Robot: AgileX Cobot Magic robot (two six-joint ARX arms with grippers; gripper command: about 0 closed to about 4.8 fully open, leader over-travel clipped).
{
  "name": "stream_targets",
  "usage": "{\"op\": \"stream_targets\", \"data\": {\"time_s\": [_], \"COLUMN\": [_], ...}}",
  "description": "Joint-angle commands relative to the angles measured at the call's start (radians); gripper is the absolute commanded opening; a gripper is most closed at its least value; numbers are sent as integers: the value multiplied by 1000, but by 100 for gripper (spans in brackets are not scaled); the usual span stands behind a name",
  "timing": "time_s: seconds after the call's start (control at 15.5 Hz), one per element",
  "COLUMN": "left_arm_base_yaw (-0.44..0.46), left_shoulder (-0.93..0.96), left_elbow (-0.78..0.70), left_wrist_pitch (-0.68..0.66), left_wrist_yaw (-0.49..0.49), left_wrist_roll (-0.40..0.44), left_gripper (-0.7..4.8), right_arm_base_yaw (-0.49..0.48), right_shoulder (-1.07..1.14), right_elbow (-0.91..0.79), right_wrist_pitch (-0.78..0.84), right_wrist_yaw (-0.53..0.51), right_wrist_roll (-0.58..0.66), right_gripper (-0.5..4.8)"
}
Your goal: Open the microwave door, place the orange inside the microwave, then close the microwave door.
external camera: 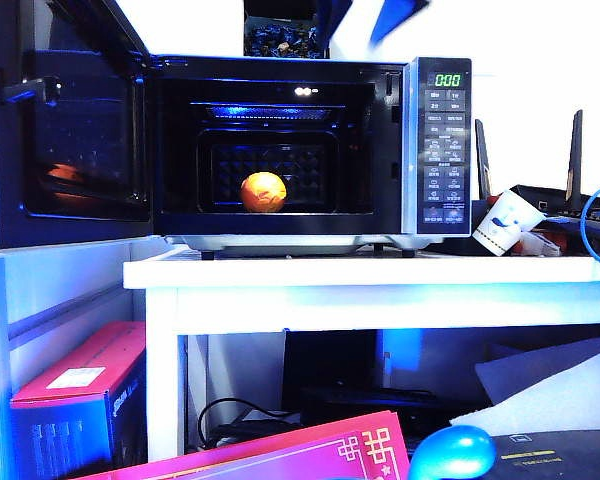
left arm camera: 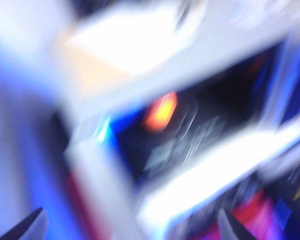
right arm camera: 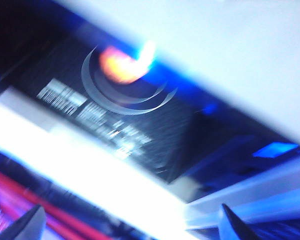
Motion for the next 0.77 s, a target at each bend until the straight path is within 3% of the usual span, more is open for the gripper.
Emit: {"op": "stream_targets", "data": {"time_s": [0.06, 0.19, 0.26, 0.39, 0.58, 0.77], "left_arm_base_yaw": [-1, -1, -1, -1, -1, -1], "left_shoulder": [-4, -4, -4, 0, 23, 57], "left_elbow": [0, 0, 0, 0, 0, 0], "left_wrist_pitch": [-248, -289, -290, -313, -356, -372], "left_wrist_yaw": [-232, -308, -356, -338, -222, -39], "left_wrist_roll": [18, 18, 19, 18, 18, 18], "left_gripper": [304, 117, 106, 106, 106, 107], "right_arm_base_yaw": [1, 1, 1, 1, 1, 1], "right_shoulder": [-55, -76, -87, -90, -98, -135], "right_elbow": [3, 3, 3, 3, 3, 3], "right_wrist_pitch": [31, 30, 32, 31, 30, 45], "right_wrist_yaw": [20, 20, 20, 20, 20, 22], "right_wrist_roll": [13, 13, 13, 13, 13, 13], "right_gripper": [479, 479, 479, 479, 479, 479]}}
